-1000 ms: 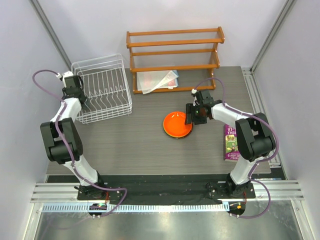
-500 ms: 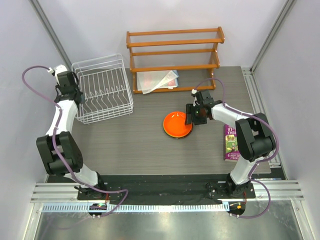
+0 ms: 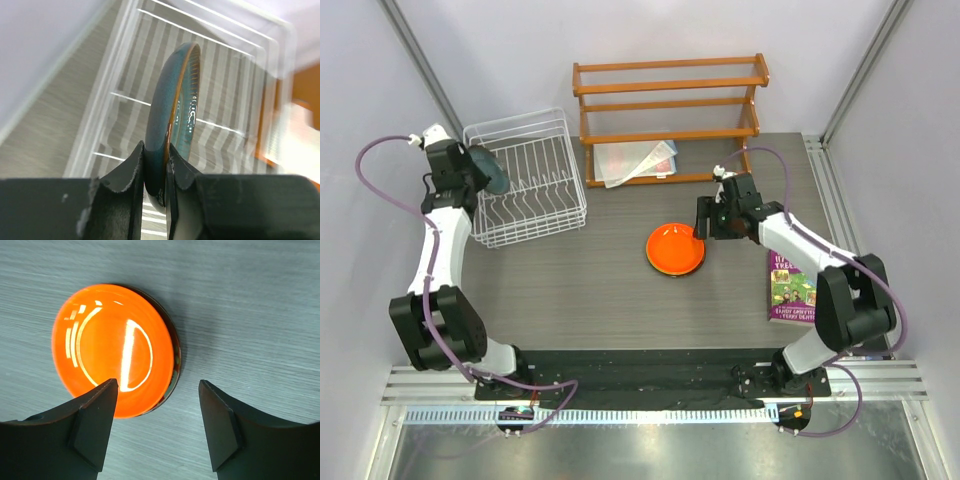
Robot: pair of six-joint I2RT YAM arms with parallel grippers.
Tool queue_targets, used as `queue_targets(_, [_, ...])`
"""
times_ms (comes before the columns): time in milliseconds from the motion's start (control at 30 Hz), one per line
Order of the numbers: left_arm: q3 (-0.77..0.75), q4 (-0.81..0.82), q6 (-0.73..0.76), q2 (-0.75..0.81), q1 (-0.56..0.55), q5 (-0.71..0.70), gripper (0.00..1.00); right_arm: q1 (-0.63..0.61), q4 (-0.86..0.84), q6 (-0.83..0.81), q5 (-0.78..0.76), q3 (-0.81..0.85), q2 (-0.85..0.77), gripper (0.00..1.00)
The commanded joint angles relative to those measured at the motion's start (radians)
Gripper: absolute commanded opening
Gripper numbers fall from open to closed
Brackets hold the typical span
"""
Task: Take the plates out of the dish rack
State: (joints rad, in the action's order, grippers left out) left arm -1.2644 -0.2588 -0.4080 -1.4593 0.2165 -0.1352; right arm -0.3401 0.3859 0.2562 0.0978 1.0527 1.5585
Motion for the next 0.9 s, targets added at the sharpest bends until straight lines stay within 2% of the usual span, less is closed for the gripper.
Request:
queue_targets(0, [0.025,0.087,-0.144,0.088,-0.016,0.278,0.00,-0.002,-0.010,0.001,-0.003,0.021,-0.109,0.72])
queue_targets(333, [0.233,0.291,-0.359,0.158,-0.098,0.594,0.00,-0.071,-0.137,0.092,0.132,0.006,-0.163,0.73])
queue_targets(633, [0.324,0.435,-0.477,0.172,-0.347,0.635,0.00,-0.129,-0.312,0.178,0.227,-0.011,-0.158,0.73])
queue_targets(767, [0.332,0.449,-0.486,0.160,-0.472,0.597,0.00,-0.129,-0.380,0.190,0.272,-0.025,-0.155,0.73])
queue_targets(867, [0.323,0.440,-0.469,0.149,-0.519,0.589,0.00,-0.126,-0.423,0.184,0.276,-0.014,-0.144,0.74])
